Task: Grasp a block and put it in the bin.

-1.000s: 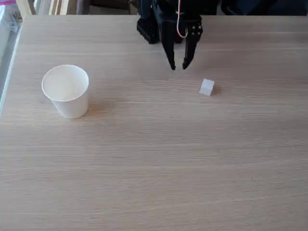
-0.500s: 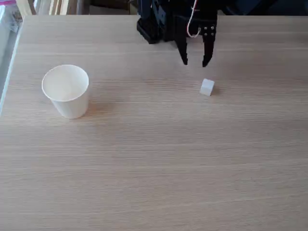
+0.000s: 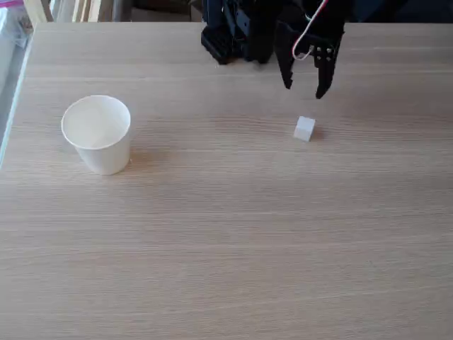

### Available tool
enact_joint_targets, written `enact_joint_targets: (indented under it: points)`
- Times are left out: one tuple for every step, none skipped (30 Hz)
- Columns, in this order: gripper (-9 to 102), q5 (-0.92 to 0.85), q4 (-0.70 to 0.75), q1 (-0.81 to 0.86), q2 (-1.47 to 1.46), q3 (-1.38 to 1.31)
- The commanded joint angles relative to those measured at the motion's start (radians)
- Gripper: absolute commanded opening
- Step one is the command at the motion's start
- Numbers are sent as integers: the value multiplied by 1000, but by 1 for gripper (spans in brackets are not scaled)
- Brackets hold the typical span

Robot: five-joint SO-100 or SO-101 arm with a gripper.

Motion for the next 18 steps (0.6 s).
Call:
enact_joint_targets:
  points:
    - [32, 3, -5, -21, -49, -57]
    - [32, 3, -8, -29, -64, -64]
    - [32, 9, -18, -35, -78, -71]
    - [32, 11, -28, -38, -91, -77]
    - [32, 12, -37, -41, -104, -81]
    - [32, 12, -48, -44, -114, -83]
    - [32, 14, -58, -49, -124, -83]
    - [32, 15, -69, -51, -132, -81]
    - [32, 17, -80, -52, -143, -81]
    - [31, 11, -91, -55, -152, -81]
    - [31, 8, -104, -57, -161, -81]
    - [31, 3, -118, -57, -173, -84]
    - [31, -2, -129, -58, -187, -87]
    - [31, -8, -141, -58, -198, -91]
    - [31, -15, -150, -60, -209, -94]
    - [31, -25, -161, -60, -216, -94]
    - [31, -37, -170, -60, -224, -94]
    - [31, -51, -179, -60, -229, -94]
